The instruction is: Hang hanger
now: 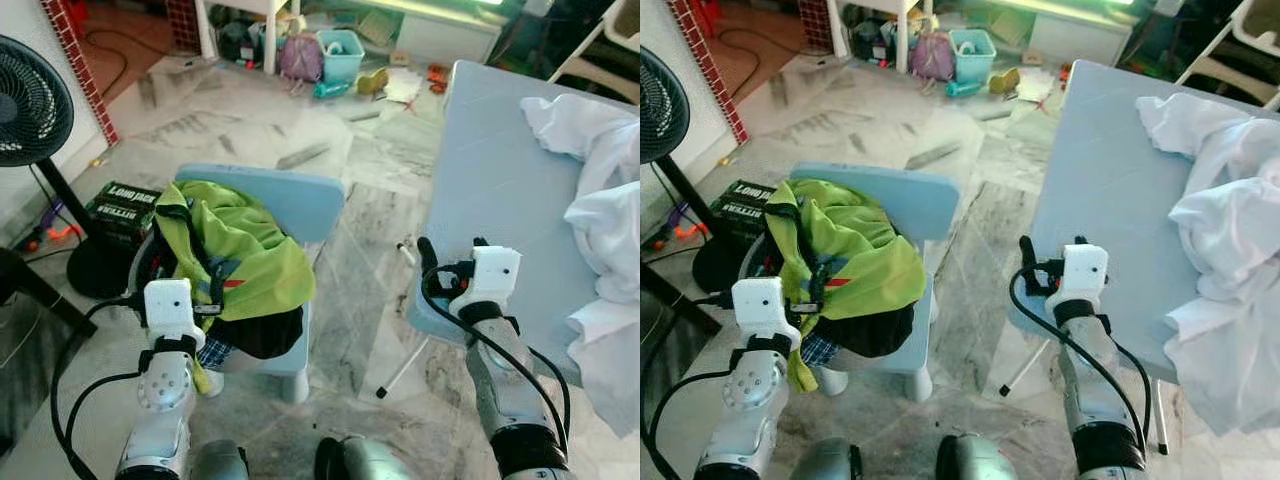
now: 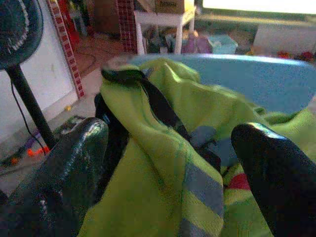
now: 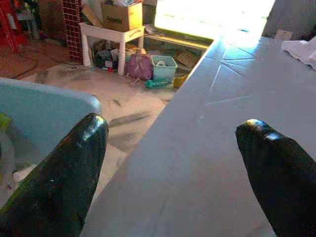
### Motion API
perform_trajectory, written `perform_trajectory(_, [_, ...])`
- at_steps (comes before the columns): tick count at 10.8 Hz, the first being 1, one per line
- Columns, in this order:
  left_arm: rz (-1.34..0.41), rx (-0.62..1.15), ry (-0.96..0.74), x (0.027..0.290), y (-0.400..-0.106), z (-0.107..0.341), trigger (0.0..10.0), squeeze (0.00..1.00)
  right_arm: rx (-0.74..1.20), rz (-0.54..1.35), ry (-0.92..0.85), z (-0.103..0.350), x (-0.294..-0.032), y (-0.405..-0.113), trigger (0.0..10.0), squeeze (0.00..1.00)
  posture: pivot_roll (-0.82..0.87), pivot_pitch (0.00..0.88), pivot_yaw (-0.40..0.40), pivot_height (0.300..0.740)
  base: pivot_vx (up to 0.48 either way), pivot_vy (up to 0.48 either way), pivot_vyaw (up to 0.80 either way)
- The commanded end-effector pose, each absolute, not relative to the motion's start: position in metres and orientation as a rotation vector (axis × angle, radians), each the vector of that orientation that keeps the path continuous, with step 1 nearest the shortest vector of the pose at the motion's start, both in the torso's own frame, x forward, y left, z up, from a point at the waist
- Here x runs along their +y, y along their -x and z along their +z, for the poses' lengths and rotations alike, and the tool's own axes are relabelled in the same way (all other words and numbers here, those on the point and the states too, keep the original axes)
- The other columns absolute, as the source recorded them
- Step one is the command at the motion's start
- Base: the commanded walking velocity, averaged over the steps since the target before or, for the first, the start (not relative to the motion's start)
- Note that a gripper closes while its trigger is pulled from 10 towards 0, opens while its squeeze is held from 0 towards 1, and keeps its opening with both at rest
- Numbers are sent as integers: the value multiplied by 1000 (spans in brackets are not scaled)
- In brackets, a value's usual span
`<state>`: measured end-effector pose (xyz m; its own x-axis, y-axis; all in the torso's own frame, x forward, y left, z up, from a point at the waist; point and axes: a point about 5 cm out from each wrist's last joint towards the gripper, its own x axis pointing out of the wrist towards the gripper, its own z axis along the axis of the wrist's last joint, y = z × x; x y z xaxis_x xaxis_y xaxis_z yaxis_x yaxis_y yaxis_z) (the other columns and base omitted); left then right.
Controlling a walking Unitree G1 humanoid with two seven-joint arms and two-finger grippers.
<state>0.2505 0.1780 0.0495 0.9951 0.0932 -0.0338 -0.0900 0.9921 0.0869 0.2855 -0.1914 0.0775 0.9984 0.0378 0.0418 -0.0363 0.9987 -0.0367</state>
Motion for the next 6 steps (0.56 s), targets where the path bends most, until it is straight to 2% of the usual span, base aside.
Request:
perform_trajectory(1, [86, 63, -81, 176, -251, 48, 10000, 0, -42, 41, 50, 80, -194, -285, 10000, 4, 79, 153, -105, 740, 0, 0, 0])
perform_trajectory(4, [31, 188, -67, 174, -248, 31, 10000, 0, -36, 50, 72, 80, -196, -282, 10000, 0, 67, 163, -110, 740, 0, 0, 0])
perform_trajectory(6, [-3, 188, -53, 175, -251, 33, 10000, 0, -21, 231, 39, 84, -184, -278, 10000, 0, 68, 164, -112, 740, 0, 0, 0])
